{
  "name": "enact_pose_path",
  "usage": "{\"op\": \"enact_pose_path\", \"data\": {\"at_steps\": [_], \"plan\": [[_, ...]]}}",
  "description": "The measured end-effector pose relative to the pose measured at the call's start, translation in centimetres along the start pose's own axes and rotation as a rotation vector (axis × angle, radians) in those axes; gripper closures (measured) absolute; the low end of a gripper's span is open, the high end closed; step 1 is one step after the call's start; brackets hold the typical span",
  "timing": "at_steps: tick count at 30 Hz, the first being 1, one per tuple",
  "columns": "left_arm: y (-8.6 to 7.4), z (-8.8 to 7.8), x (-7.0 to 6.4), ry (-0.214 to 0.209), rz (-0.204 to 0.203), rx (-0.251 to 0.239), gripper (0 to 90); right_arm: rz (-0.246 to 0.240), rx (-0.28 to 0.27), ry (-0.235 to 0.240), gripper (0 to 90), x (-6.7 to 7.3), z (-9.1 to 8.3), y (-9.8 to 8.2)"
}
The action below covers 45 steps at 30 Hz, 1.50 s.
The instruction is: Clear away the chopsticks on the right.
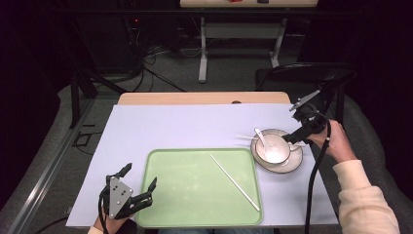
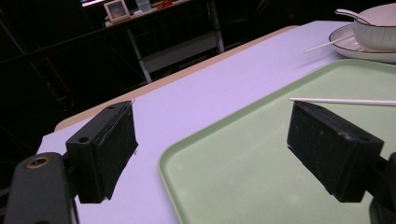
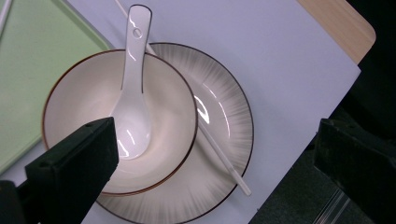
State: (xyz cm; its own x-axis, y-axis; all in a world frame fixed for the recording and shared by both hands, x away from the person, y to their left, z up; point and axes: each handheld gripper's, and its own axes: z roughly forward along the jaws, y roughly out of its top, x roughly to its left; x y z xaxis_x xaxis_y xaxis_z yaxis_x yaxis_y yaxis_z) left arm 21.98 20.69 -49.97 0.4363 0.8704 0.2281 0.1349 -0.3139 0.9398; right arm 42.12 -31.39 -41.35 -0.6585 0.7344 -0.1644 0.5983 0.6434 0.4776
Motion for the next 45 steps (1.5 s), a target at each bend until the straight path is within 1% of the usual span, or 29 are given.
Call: {"op": "enact_pose_path", "data": {"at_steps": [3, 8, 9, 10, 11, 16, 17, 18, 19, 20, 21, 22, 23, 24, 25, 27, 29, 31, 32, 33, 34, 36, 37, 38, 39, 40, 41, 44, 45], "plan": [[0.0, 0.0, 0.0, -0.002, 0.003, 0.001, 15.4, 0.000, 0.004, 0.009, 0.0, -0.5, 0.4, 0.3], [0.0, 0.0, 0.0, 0.000, -0.004, -0.001, 15.4, 0.000, 0.004, 0.009, 0.0, -0.5, 0.4, 0.3], [0.0, 0.0, 0.0, -0.001, -0.002, 0.001, 15.4, -0.034, 0.060, 0.000, 0.0, -2.0, 2.3, 1.2], [0.0, 0.0, 0.0, -0.001, -0.001, 0.001, 15.4, -0.036, 0.092, -0.011, 0.0, -2.5, 3.2, 1.4], [0.0, 0.0, 0.0, 0.000, -0.003, 0.000, 15.4, -0.031, 0.099, -0.010, 1.1, -2.7, 3.6, 1.4], [0.0, 0.0, 0.0, 0.000, -0.004, -0.001, 15.4, -0.003, 0.117, -0.016, 15.6, -3.7, 4.9, 1.1], [0.0, 0.0, 0.0, 0.001, -0.005, 0.000, 15.4, 0.016, 0.133, -0.025, 19.0, -3.8, 5.1, 1.0], [0.0, 0.0, 0.0, 0.000, -0.004, 0.000, 15.4, 0.015, 0.141, -0.032, 22.3, -3.9, 5.3, 0.9], [0.0, 0.0, 0.0, -0.001, -0.003, 0.000, 15.4, 0.015, 0.138, -0.021, 24.2, -4.1, 5.5, 0.8], [0.0, 0.0, 0.0, -0.001, -0.002, 0.000, 15.4, 0.002, 0.152, -0.010, 29.0, -4.3, 5.8, 0.7], [0.0, 0.0, 0.0, -0.001, -0.002, 0.001, 15.4, 0.016, 0.171, -0.002, 30.9, -4.2, 5.9, 0.7], [0.0, 0.0, 0.0, -0.001, -0.002, 0.001, 15.4, 0.015, 0.183, 0.006, 33.1, -4.2, 6.1, 0.6], [0.0, 0.0, 0.0, -0.001, -0.002, 0.000, 15.4, -0.001, 0.188, 0.012, 35.6, -4.4, 6.3, 0.5], [0.0, 0.0, 0.0, -0.001, -0.003, 0.000, 15.4, 0.027, 0.198, 0.020, 38.3, -4.3, 6.3, 0.5], [0.0, 0.0, 0.0, 0.000, -0.003, 0.000, 15.4, 0.008, 0.204, 0.025, 41.5, -4.4, 6.4, 0.4], [0.0, 0.0, 0.0, 0.001, -0.004, -0.001, 15.4, -0.004, 0.214, 0.031, 45.7, -4.5, 6.6, 0.3], [0.0, 0.0, 0.0, -0.002, -0.001, 0.000, 15.3, -0.008, 0.233, 0.060, 50.8, -4.5, 6.8, 0.1], [0.0, 0.0, 0.0, -0.002, 0.000, 0.001, 15.4, -0.024, 0.247, 0.075, 54.3, -4.3, 7.1, -0.1], [0.0, 0.0, 0.0, -0.001, 0.000, 0.000, 15.4, -0.057, 0.253, 0.093, 55.8, -4.3, 7.4, -0.3], [0.0, 0.0, 0.0, -0.002, -0.001, 0.001, 15.4, -0.056, 0.275, 0.092, 56.9, -4.0, 7.6, -0.4], [0.0, 0.0, 0.0, -0.002, 0.000, 0.001, 15.4, -0.073, 0.273, 0.098, 58.1, -4.0, 7.8, -0.5], [0.0, 0.0, 0.0, -0.002, -0.001, 0.001, 15.4, -0.084, 0.302, 0.115, 59.2, -3.9, 8.1, -0.8], [0.0, 0.0, 0.0, -0.002, -0.001, 0.001, 15.4, -0.072, 0.310, 0.118, 59.9, -3.9, 8.2, -0.9], [0.0, 0.0, 0.0, -0.002, 0.000, 0.002, 15.4, -0.071, 0.302, 0.129, 60.3, -3.9, 8.3, -1.0], [0.0, 0.0, 0.0, -0.002, 0.000, 0.002, 15.4, -0.081, 0.308, 0.130, 60.9, -4.0, 8.2, -1.0], [0.0, 0.0, 0.0, -0.002, 0.000, 0.002, 15.4, -0.076, 0.311, 0.132, 61.5, -3.9, 8.2, -1.0], [0.0, 0.0, 0.0, -0.003, 0.000, 0.002, 15.4, -0.090, 0.305, 0.132, 62.4, -4.0, 8.3, -1.2], [0.0, 0.0, 0.0, -0.002, 0.000, 0.002, 15.4, -0.098, 0.319, 0.153, 64.0, -3.7, 8.6, -1.4], [0.0, 0.0, 0.0, -0.002, 0.000, 0.002, 15.4, -0.101, 0.317, 0.151, 64.7, -3.7, 8.6, -1.4]]}}
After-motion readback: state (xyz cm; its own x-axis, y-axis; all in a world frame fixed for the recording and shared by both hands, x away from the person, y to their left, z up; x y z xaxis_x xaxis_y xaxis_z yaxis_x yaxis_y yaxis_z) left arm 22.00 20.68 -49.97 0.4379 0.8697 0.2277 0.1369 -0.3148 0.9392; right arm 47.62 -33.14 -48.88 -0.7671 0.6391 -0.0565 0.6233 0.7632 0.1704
